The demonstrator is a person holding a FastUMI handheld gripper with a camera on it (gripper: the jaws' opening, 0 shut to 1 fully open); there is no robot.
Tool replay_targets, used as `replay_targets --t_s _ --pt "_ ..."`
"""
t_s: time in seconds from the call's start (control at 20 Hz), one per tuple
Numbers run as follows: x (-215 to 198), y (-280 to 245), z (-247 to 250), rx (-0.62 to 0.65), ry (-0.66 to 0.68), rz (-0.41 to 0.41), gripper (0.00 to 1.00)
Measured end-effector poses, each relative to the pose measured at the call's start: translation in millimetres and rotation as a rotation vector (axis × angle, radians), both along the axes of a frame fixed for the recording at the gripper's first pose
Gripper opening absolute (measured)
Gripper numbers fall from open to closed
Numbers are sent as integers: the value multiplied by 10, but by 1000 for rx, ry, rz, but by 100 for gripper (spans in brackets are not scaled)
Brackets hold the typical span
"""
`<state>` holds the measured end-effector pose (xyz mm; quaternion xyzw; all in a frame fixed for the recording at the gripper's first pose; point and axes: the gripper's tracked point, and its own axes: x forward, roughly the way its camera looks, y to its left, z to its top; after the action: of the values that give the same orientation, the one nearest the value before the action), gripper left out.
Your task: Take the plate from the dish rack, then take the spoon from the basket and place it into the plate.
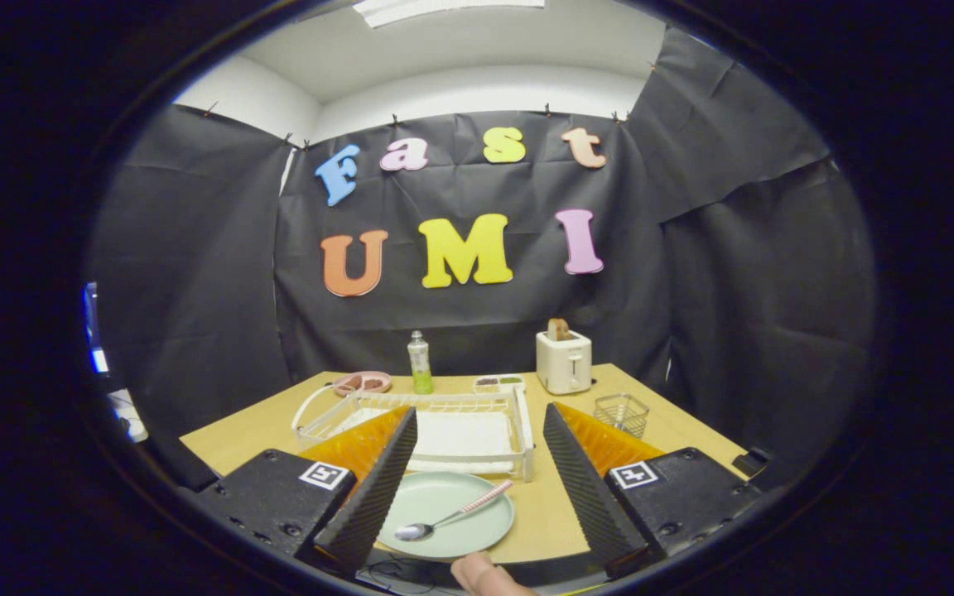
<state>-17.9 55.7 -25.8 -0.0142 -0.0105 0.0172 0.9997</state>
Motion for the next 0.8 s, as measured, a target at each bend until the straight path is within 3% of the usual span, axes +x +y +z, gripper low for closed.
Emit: replay_targets --t_s 0.35,0.55,0.8 --pt "-263 -242 144 14 -19 -62 99" --pt "-294 -297 157 70 -2 -45 99" --pt "-234 -333 105 42 4 -58 99"
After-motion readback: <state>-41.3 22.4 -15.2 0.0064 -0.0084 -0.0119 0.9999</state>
